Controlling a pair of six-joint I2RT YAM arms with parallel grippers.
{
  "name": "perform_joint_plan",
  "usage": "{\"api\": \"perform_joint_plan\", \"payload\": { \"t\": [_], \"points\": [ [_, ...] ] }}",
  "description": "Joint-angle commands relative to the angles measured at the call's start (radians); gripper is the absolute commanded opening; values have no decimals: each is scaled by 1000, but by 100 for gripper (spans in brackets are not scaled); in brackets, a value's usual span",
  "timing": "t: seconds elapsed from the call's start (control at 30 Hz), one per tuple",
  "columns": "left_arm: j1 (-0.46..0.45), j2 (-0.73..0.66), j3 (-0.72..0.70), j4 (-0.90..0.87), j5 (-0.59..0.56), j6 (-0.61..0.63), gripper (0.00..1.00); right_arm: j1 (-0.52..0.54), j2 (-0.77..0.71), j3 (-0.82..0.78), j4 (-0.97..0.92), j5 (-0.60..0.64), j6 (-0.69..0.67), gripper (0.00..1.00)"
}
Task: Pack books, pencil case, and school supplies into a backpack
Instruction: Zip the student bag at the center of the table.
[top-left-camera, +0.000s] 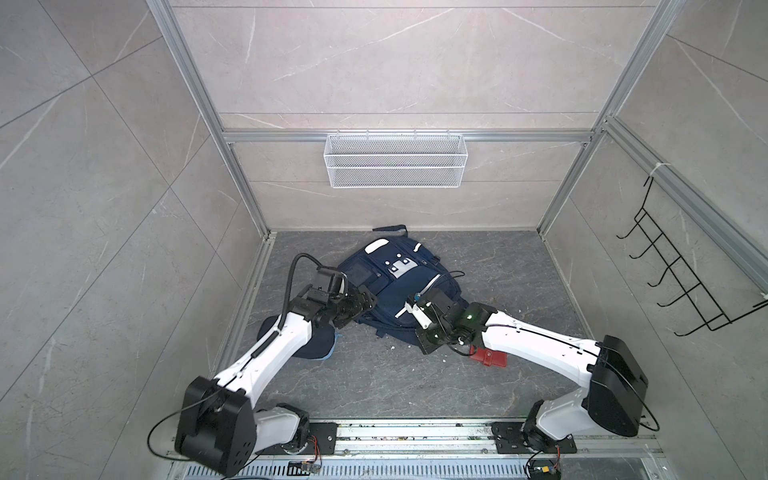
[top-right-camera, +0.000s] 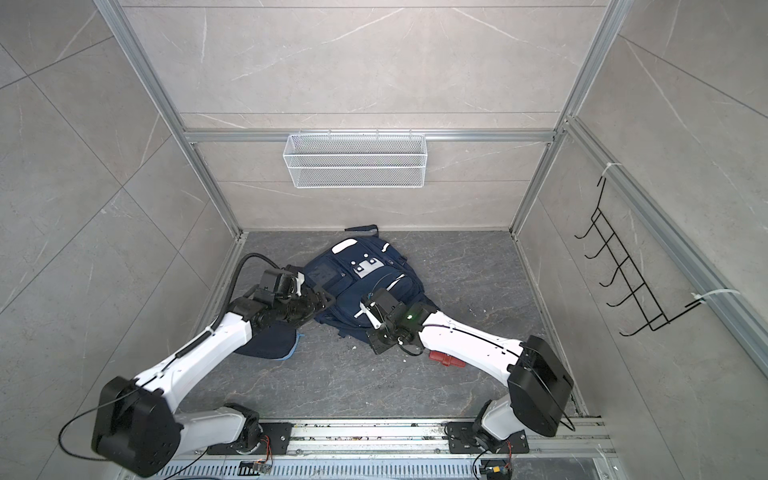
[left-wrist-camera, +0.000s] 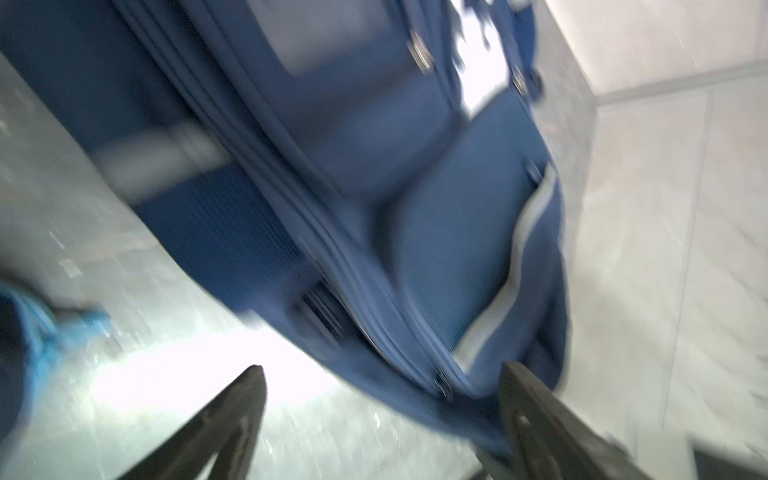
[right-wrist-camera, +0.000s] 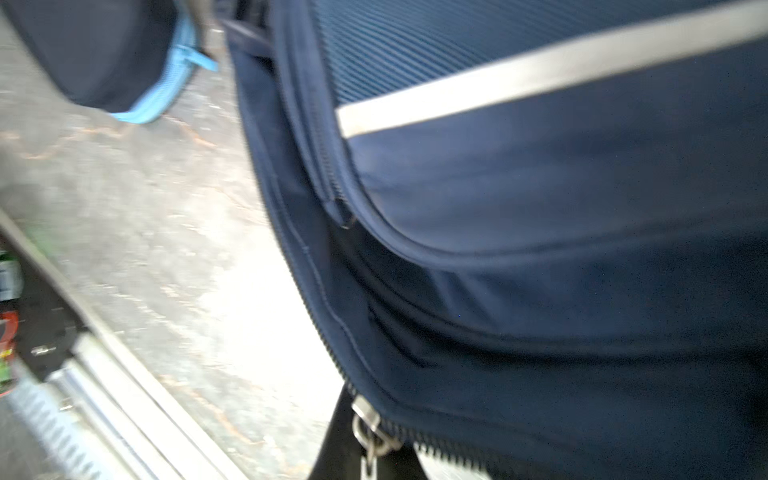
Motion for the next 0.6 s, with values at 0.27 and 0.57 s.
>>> {"api": "perform_joint_plan", "payload": {
  "t": [0.27,0.57],
  "points": [
    [-166,-58,-226,272,-49,-344,81,42,61,64,117,-148,9,0],
    [-187,71,-209,409,3,-361,65,82,54,10,144,-151,44,0]
  ]
}}
